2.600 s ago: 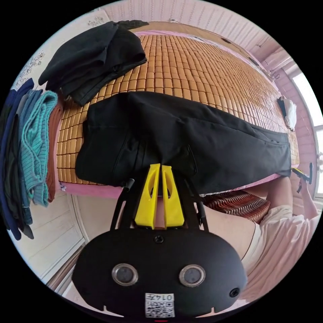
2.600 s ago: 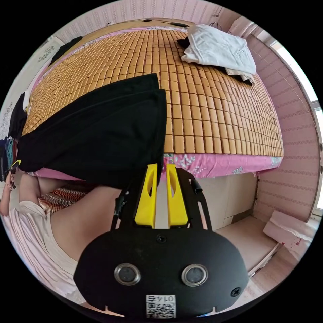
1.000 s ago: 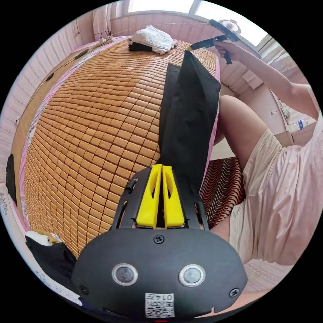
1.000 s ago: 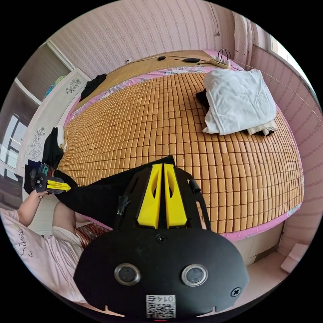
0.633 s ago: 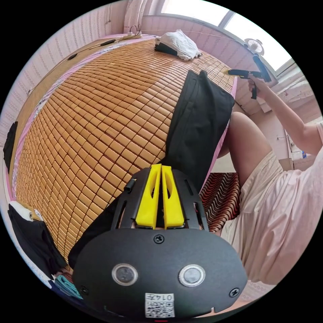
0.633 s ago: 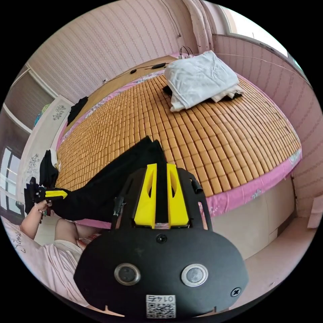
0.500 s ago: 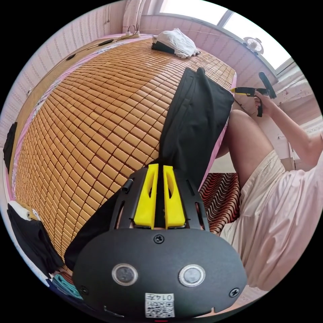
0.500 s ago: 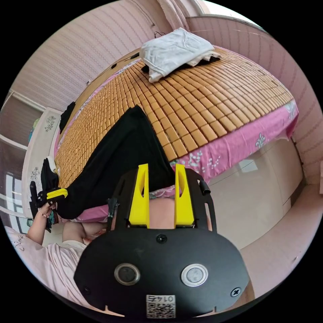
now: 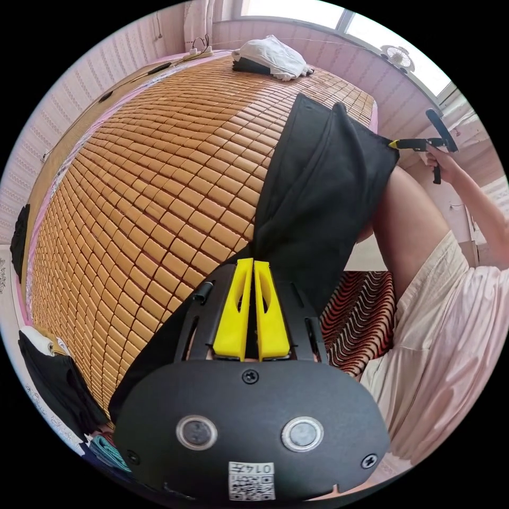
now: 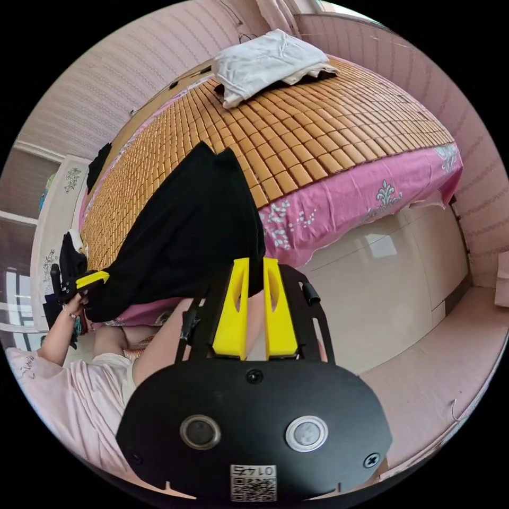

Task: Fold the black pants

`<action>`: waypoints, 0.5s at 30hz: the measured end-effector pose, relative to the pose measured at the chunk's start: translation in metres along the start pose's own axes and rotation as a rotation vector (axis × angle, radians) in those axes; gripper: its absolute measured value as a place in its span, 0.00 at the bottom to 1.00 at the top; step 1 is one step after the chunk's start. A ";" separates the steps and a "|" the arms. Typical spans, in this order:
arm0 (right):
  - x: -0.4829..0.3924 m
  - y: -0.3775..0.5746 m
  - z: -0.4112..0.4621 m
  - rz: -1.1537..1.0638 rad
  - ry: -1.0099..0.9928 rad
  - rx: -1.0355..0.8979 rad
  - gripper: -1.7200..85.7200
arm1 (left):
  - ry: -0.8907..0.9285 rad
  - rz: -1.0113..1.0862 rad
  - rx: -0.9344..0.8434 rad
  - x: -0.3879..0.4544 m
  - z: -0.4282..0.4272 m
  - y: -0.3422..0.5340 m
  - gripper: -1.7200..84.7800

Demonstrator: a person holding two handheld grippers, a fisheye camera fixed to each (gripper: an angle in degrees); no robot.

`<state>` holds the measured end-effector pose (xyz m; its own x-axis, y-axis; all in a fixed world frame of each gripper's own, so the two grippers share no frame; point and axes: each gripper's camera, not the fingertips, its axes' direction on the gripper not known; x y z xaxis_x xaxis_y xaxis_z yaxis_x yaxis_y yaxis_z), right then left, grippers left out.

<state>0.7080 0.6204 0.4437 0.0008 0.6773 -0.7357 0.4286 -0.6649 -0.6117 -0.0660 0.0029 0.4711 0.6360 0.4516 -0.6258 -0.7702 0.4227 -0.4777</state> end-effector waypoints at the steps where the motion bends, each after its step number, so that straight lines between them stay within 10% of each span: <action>1: 0.000 -0.005 -0.007 0.022 0.030 0.040 0.06 | -0.006 0.002 0.002 0.001 -0.001 0.001 0.01; 15: -0.055 -0.114 0.019 -0.188 -0.054 0.106 0.04 | 0.005 0.031 0.047 0.004 -0.047 0.028 0.01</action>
<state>0.6425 0.6532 0.5480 -0.1197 0.7763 -0.6189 0.3196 -0.5601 -0.7643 -0.0876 -0.0204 0.4257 0.6111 0.4615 -0.6430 -0.7866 0.4450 -0.4281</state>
